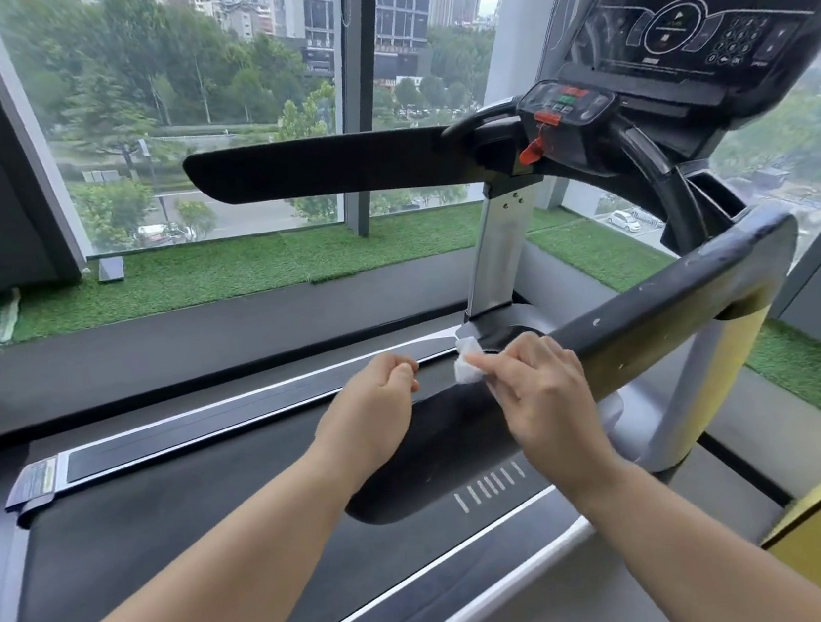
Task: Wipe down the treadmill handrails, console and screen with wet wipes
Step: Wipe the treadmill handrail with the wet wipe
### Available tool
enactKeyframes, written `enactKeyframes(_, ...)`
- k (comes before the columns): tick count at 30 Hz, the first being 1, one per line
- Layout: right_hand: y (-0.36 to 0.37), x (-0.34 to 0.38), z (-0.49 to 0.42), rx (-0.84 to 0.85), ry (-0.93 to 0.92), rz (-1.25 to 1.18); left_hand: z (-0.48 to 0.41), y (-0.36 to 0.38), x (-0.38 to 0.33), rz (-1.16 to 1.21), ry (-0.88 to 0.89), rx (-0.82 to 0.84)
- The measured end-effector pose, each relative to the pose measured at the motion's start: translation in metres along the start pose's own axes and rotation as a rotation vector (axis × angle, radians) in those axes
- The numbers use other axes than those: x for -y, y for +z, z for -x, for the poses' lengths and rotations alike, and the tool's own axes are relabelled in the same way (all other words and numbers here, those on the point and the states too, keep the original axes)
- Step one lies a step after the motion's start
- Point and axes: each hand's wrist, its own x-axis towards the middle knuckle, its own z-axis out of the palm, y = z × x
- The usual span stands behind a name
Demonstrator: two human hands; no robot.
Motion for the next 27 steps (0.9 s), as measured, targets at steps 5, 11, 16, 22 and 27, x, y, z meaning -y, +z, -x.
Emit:
enactKeyframes(5,0.024,0.030,0.022,-0.027,-0.195,-0.012,0.008,0.002,-0.001,-0.230,0.011,-0.110)
enactKeyframes(11,0.019,-0.017,0.013,-0.105,-0.249,0.036,0.009,0.001,-0.003,-0.440,0.010,-0.085)
enactKeyframes(16,0.003,-0.059,0.004,-0.082,-0.091,0.219,0.014,-0.002,-0.006,-0.416,0.001,-0.080)
enactKeyframes(22,0.005,-0.014,-0.001,-0.050,0.032,0.066,0.013,0.000,-0.006,-0.445,-0.003,-0.088)
enactKeyframes(27,0.018,-0.011,0.013,-0.094,-0.158,0.051,0.011,0.003,-0.006,-0.495,-0.007,-0.102)
